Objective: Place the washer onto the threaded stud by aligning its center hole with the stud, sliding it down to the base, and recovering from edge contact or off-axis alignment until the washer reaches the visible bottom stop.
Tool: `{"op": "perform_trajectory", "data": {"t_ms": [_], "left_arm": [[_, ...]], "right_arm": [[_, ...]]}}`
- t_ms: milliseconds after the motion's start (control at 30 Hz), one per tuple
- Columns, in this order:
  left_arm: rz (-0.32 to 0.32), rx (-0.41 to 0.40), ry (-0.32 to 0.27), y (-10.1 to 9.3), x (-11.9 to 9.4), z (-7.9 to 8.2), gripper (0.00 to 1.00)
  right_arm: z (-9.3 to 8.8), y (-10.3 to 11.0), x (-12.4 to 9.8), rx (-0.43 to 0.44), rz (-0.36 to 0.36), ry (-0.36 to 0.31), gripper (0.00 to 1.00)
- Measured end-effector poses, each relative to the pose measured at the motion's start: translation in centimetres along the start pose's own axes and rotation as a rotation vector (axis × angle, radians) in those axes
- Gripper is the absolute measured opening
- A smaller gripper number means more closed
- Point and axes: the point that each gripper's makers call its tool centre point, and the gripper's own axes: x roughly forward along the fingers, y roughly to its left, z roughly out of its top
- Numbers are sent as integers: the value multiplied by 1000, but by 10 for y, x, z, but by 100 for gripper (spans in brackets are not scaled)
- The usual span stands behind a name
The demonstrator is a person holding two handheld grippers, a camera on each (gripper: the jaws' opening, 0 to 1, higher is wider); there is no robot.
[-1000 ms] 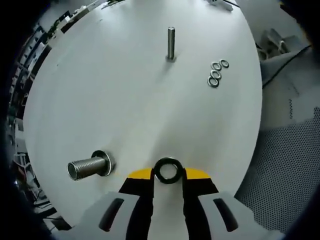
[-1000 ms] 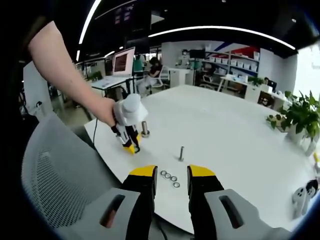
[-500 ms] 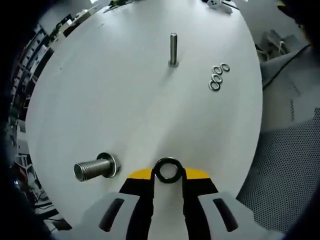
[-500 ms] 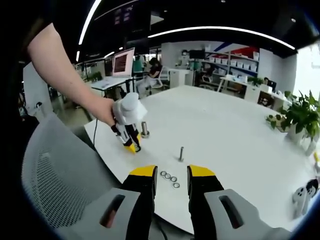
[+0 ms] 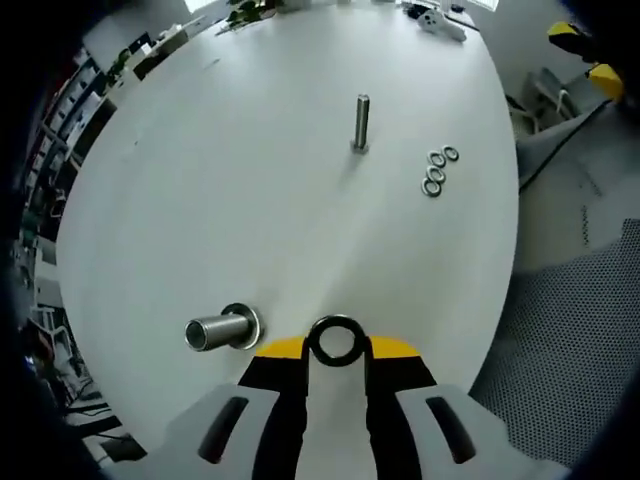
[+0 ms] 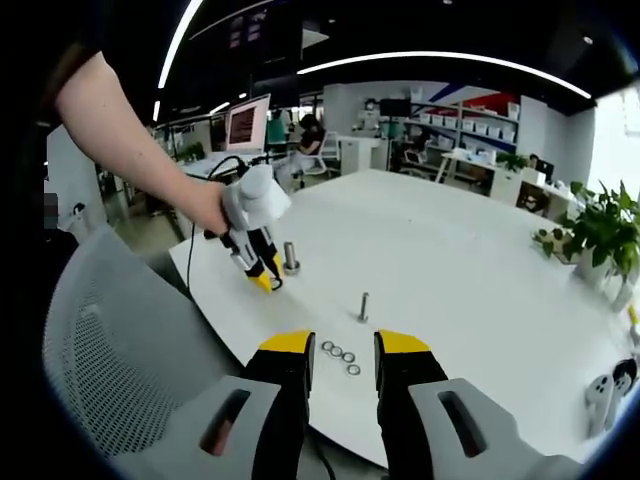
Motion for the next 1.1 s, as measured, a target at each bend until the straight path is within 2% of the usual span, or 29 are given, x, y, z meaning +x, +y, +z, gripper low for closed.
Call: {"op": "perform_trajectory", "data": {"t_ms": [200,367,567,833,1100], "left_arm": [[20,5,-31,11,-13,8,19],[48,-28,-70,28,-25,18,19],[82,9,-92,29,-39,29,19],[106,-18,-105,42,-49,32,19],[121,-36,-85,53,-49,25,19]], "right_arm": [[0,0,0,2,1,0,26],[0,1,0,0,3,2,26],[-1,0,0,2,3,3,26],[-1,0,0,3,3,5,26],[-1,0,0,4,3,5,26]]}}
